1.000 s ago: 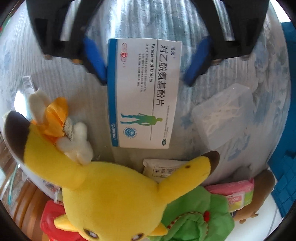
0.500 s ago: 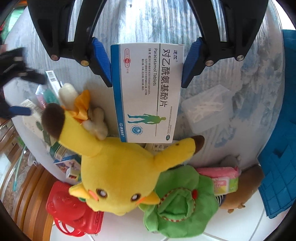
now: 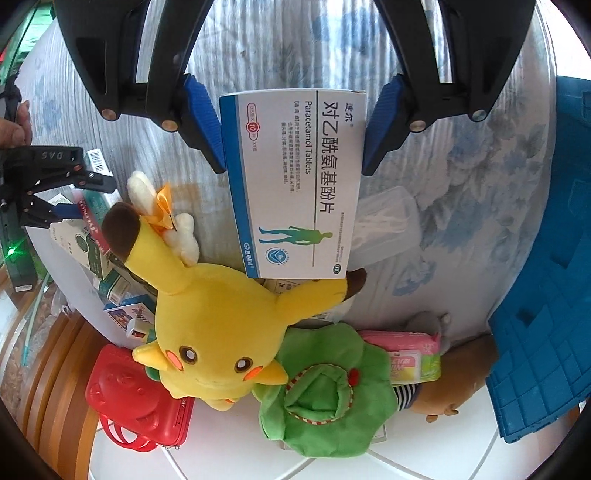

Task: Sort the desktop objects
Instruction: 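Grasp the white Paracetamol box with the left gripper while the right gripper grasps the Tylenol box, then lift both medicine boxes and carry them over the blue crate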

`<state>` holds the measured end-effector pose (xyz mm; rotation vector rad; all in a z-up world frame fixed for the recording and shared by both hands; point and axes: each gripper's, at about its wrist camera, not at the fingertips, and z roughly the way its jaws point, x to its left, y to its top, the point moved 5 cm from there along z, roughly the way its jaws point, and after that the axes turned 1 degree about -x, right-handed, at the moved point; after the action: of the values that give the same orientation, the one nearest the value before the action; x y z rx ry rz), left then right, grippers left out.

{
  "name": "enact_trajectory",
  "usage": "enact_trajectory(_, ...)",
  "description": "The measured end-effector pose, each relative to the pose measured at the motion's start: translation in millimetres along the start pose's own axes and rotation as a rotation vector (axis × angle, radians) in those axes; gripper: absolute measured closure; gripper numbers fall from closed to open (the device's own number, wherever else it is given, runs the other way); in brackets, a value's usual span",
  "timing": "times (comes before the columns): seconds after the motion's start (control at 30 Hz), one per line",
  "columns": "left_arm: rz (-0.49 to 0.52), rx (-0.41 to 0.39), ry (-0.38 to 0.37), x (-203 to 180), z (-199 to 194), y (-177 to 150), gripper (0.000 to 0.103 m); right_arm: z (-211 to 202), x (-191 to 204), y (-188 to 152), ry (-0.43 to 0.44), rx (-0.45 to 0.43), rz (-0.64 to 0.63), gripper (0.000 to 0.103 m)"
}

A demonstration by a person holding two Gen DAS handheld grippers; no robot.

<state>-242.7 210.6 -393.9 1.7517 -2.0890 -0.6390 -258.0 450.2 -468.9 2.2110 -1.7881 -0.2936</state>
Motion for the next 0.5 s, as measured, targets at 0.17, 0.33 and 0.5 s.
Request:
enact_trajectory(0.17,-0.002,-0.024,-0.009,2.4,-25.5,0.7,0.032,-27.2,-2.6,-7.7,-0.007,-0.009,0.006,0.031)
enact_trajectory(0.33,-0.013,-0.073,-0.030,9.1,-68.1,4.7,0.032,-66.5,7.1,-10.0,-0.020,-0.044,-0.002,0.031)
enact_trajectory(0.5,-0.014,-0.144,-0.050,25.8,-126.0,16.1,0.032,-124.1,41.1,4.4,-0.026,-0.117,-0.016,0.031)
